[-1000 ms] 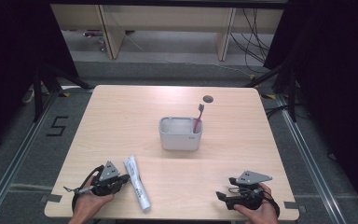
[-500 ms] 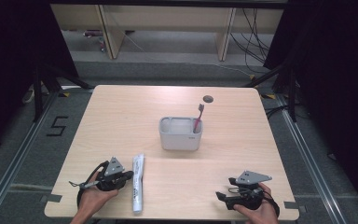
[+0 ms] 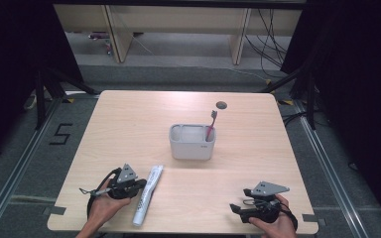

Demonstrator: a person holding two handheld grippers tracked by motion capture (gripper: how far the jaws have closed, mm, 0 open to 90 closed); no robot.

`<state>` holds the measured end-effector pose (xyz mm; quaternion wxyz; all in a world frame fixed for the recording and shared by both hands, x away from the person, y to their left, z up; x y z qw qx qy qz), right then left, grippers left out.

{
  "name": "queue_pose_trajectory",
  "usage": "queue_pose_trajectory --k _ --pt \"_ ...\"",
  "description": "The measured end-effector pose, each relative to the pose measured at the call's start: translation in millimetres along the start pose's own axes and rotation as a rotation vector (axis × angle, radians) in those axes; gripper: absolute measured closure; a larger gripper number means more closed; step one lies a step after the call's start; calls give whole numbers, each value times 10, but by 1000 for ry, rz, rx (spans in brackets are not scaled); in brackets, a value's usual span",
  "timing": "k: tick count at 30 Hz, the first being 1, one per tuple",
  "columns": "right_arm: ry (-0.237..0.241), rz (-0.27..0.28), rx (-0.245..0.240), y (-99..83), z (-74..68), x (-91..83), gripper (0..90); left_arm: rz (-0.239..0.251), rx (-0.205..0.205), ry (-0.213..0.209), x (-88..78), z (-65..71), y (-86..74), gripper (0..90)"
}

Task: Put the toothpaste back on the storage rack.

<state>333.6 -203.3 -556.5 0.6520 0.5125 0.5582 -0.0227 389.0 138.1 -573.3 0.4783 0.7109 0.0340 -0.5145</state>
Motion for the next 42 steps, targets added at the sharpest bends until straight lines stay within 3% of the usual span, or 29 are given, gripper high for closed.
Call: queue_pose_trajectory --k 5,6,8,10,13,14,17,23,25,31,32,34,39,40,42 --pt "1 3 -5 4 -1 1 250 -4 -13 -11 -18 -9 -3 832" --pt "-2 2 2 -1 2 1 250 -8 -37 -18 -35 -20 -6 807" --pt "-2 1 -3 3 -4 4 250 -17 -48 -39 -69 -18 -13 766" --pt "-1 2 -2 4 -5 5 250 -24 -56 -35 -94 -37 -18 746" --pt "-38 4 6 -4 22 3 250 -18 -83 -53 -137 -30 0 656" --pt "-37 -5 41 -14 -3 -5 250 -32 -82 -51 -187 -34 3 628" --pt "-42 1 20 -9 15 -3 250 -27 -90 -57 -227 -22 21 563" --pt "-11 -4 22 -13 -10 14 250 -78 -121 -54 -315 76 25 436" --pt "-10 0 -6 -6 10 16 250 -103 -128 -59 -329 117 22 420" --pt "-14 -3 -5 -12 13 21 250 -150 -106 -55 -297 215 17 351" --pt "-39 -5 -12 -11 28 12 249 -151 -103 -50 -276 234 25 345" --pt "-46 -2 12 -16 25 10 249 -164 -96 -50 -264 237 23 342" --pt "-47 1 8 -11 27 6 249 -182 -92 -43 -197 261 22 345" --pt "-41 -5 34 -21 4 6 249 -198 -103 -52 -187 282 14 345" --pt "-34 1 14 -13 10 16 249 -204 -78 -43 -157 285 13 360"
Point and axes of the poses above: each handheld gripper's, and its own axes: x roughly forward along the jaws, y roughly out of its top, z roughly to its right, the point moved 9 cm from there along x, roughly forward along the jaws, and after that the axes turned 6 degrees about -z, right-handed, at the moved point
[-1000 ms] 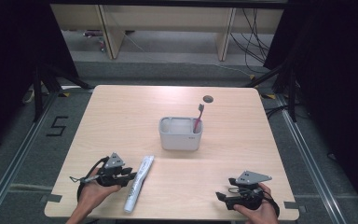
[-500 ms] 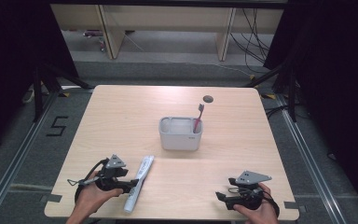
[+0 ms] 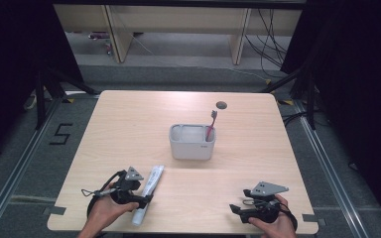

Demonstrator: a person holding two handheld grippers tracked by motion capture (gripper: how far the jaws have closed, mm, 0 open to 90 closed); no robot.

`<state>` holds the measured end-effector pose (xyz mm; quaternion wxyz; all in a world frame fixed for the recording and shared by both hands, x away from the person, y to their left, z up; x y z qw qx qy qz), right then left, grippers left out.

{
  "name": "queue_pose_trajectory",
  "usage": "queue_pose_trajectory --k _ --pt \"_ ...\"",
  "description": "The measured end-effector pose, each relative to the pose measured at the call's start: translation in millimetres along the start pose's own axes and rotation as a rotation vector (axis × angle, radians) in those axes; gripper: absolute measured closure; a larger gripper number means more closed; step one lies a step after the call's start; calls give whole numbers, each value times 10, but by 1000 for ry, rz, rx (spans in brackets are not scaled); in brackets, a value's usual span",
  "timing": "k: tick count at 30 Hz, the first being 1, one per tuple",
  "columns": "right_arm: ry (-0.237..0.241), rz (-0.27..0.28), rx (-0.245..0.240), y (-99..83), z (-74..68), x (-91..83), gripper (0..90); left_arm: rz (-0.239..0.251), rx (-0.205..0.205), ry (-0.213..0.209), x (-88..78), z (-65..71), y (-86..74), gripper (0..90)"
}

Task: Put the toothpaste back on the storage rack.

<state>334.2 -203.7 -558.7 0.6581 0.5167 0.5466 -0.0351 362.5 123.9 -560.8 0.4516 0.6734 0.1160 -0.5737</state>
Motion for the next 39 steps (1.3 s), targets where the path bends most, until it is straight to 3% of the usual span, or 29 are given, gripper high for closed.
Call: queue_pose_trajectory --k 2,3,5,15,16,23,39 --pt "-8 0 -2 1 4 -8 249 -7 12 -2 18 7 7 378" --pt "-8 -1 -3 -1 5 -7 249 -12 -6 -8 27 27 4 385" --pt "-9 -3 -3 -3 7 -5 249 -20 17 1 46 15 17 390" --pt "-2 -10 -5 -9 1 -2 250 -54 38 -4 83 17 34 451" --pt "-5 -6 -7 -5 4 -2 250 -57 43 12 92 19 42 451" --pt "-3 -6 -5 -3 -2 -4 250 -75 68 25 91 21 54 500" --pt "-5 -1 -5 1 1 -7 255 -160 119 13 124 31 77 600"
Point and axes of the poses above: each handheld gripper's, and its own axes: x roughly forward along the jaws, y roughly out of its top, z roughly to its right, the point moved 9 cm from there along x, roughly forward along the jaws, and after that the axes turned 6 degrees about -z, right-handed, at the moved point
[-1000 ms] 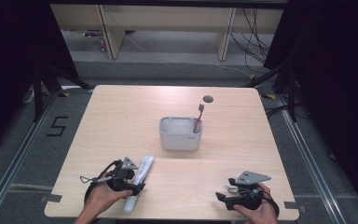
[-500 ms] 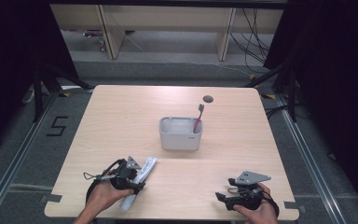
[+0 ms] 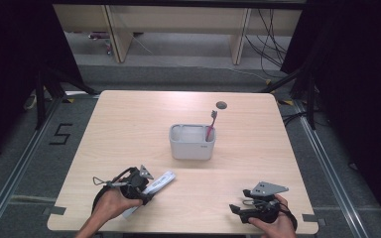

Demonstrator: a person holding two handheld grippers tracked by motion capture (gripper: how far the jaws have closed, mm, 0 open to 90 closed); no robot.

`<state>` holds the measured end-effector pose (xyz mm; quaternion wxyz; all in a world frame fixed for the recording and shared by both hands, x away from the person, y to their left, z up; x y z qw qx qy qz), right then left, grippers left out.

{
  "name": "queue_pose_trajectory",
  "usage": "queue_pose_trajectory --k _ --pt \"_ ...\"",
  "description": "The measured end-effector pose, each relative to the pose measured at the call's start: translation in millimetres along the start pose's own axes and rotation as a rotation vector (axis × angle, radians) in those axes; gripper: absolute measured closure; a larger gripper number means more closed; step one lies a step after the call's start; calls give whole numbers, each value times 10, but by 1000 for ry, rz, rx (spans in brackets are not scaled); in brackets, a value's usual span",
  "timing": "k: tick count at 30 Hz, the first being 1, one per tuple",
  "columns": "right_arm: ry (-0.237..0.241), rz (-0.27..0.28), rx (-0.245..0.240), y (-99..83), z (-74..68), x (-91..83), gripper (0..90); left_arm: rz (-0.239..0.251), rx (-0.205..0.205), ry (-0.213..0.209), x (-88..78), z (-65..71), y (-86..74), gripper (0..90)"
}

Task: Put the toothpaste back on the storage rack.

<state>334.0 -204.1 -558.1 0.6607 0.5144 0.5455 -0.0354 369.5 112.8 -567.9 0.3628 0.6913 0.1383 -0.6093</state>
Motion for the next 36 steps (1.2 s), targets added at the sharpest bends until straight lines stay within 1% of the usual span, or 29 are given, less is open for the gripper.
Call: queue_pose_trajectory --k 1,3,4,8,9,11,12,13,14,20,21,22,24,26,27,28,29,31,32,33,36 --pt "0 0 0 1 0 0 255 -12 5 -4 -3 -5 -2 603" --pt "3 -2 1 -4 -1 3 255 -10 7 -5 1 -5 6 608" --pt "3 -2 0 -4 -3 1 255 -19 11 -4 -3 -3 3 609" --pt "1 0 0 0 -1 0 255 -29 18 -4 1 0 13 614" --pt "2 0 0 -1 -1 0 255 -51 28 -9 -6 -2 9 614" --pt "1 1 2 0 1 -5 255 -62 36 -6 -6 2 13 616" --pt "18 7 13 5 -17 2 255 -71 36 -5 -6 6 13 617" --pt "10 -4 9 -3 -6 -7 255 -76 44 -6 -4 4 17 618" --pt "36 -2 -16 -1 -5 7 255 -82 34 -10 -3 10 16 619" --pt "35 -1 -18 0 -8 8 255 -96 29 -29 10 3 17 618" --pt "14 -2 -25 3 5 -3 255 -97 32 -29 11 3 16 619" --pt "14 -2 -25 3 5 -3 255 -101 32 -33 12 4 15 619" --pt "2 5 2 4 -3 -1 255 -103 30 -35 17 0 16 619" --pt "3 0 0 -2 -4 -3 255 -100 30 -32 22 3 19 620" --pt "4 0 0 -1 -7 -4 255 -105 31 -32 21 6 20 621" --pt "5 3 -10 6 0 -2 255 -109 32 -33 21 6 21 622" --pt "3 2 -11 2 4 2 255 -115 45 -33 20 -5 25 623" --pt "5 0 -11 0 3 2 255 -120 46 -34 20 -4 27 624" --pt "6 -1 -12 -1 1 0 255 -124 38 -36 21 7 26 625" --pt "5 3 -10 5 -1 -1 255 -133 52 -36 21 4 27 628" --pt "5 -2 -12 -2 5 4 255 -147 53 -40 19 11 36 636"
Point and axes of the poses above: each handheld gripper's, and its own axes: x roughly forward along the jaws, y roughly out of its top, z roughly to its right, the point moved 9 cm from there along x, roughly forward along the jaws, and after that the axes turned 6 degrees about -z, right-handed, at the moved point
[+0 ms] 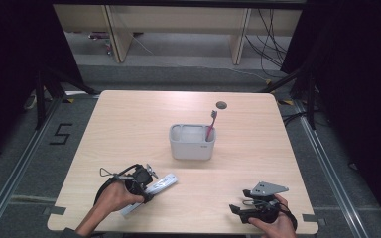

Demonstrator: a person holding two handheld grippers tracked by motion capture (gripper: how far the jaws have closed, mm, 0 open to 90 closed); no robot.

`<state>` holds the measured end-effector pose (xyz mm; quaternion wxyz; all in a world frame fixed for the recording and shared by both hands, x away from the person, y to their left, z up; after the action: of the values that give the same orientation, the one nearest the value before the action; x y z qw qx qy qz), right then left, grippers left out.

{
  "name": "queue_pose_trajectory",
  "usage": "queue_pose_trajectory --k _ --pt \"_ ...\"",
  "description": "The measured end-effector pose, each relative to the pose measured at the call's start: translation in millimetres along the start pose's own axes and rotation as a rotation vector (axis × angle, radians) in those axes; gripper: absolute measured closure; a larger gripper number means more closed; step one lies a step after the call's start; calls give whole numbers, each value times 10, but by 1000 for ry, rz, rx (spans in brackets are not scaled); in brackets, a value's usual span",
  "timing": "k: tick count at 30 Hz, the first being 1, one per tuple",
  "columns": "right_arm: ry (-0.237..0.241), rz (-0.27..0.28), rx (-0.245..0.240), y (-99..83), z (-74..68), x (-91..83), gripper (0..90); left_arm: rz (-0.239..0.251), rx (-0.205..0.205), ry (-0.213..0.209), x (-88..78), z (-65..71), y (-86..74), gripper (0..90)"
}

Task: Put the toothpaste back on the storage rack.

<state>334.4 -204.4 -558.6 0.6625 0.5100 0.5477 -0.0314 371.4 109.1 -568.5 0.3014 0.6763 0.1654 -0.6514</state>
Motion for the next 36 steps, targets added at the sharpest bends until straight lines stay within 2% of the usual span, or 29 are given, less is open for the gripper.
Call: queue_pose_trajectory --k 8,11,13,18,23,24,25,26,31,36 --pt "-1 4 1 5 -2 -4 255 -23 31 0 -6 1 15 661" --pt "1 -1 1 -3 -1 1 255 -20 42 18 -12 17 19 684" --pt "-1 -4 19 -3 -14 -6 255 -31 69 33 -21 27 28 694" --pt "-7 -1 7 -2 3 -5 255 -34 100 48 -39 36 32 714" --pt "-3 -1 14 -3 2 -4 255 -21 106 40 -43 39 56 723" --pt "2 -3 34 -6 -19 -7 255 -23 111 36 -47 35 56 724" --pt "-4 4 9 4 1 -7 255 -24 110 32 -49 30 54 724" --pt "-1 -5 26 -7 -6 -11 255 -10 105 41 -60 8 66 725" --pt "-1 -4 26 -6 -5 -10 255 8 101 29 -102 -26 75 725" --pt "-1 -3 26 -4 -5 -11 255 52 89 33 -178 -55 102 727"
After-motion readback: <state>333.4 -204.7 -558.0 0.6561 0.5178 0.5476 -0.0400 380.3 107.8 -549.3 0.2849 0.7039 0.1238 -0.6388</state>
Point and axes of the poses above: each handheld gripper's, and its own axes: x roughly forward along the jaws, y roughly out of its top, z roughly to its right, the point moved 9 cm from there along x, roughly forward along the jaws, and after that the axes turned 6 degrees about -z, right-handed, at the moved point
